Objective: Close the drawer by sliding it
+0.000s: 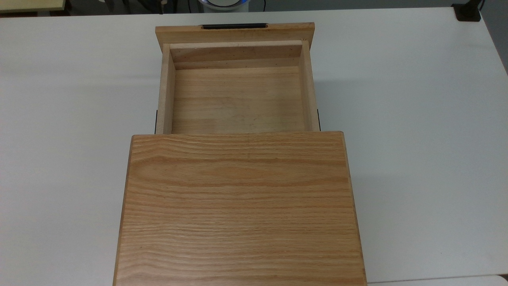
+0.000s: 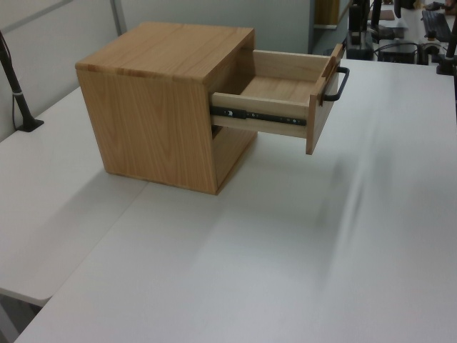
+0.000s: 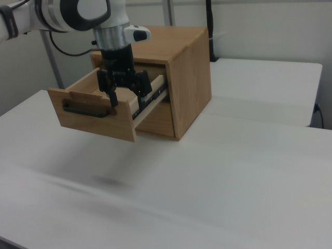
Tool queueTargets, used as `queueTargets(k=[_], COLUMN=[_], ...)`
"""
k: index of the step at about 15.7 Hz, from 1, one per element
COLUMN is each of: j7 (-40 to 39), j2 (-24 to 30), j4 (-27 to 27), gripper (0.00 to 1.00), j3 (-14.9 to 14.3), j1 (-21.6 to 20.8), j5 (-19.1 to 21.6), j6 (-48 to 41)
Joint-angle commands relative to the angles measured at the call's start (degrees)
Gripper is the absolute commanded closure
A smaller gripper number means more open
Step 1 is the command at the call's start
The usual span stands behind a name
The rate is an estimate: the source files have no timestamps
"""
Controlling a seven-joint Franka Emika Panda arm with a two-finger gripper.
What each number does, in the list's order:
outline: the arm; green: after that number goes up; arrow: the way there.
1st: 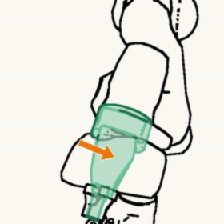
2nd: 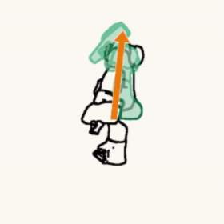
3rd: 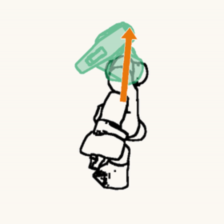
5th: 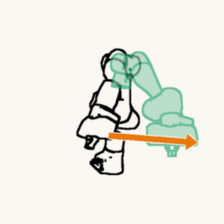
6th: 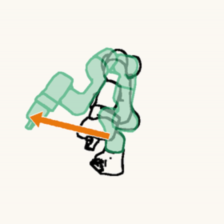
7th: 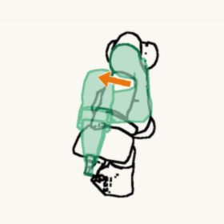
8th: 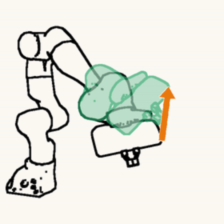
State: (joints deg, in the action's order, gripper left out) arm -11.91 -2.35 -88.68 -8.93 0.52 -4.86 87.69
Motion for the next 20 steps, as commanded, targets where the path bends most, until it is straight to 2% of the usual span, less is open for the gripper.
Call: queueTargets(k=[1, 14, 18, 20], j7=[-0.7, -0.9, -1.6, -1.7], j2=[-0.2, -0.2, 1.7, 4.0], j4=[2.4, 1.9, 0.7, -1.8], gripper=[0.0, 0.0, 0.0, 0.0], j3=[-0.9, 0.0, 0.1, 0.1], j1=[0.0, -0.6, -0.7, -1.1], j5=[0.8, 1.6, 2.0, 2.2], j6=[0.3, -0.4, -0.4, -0.2])
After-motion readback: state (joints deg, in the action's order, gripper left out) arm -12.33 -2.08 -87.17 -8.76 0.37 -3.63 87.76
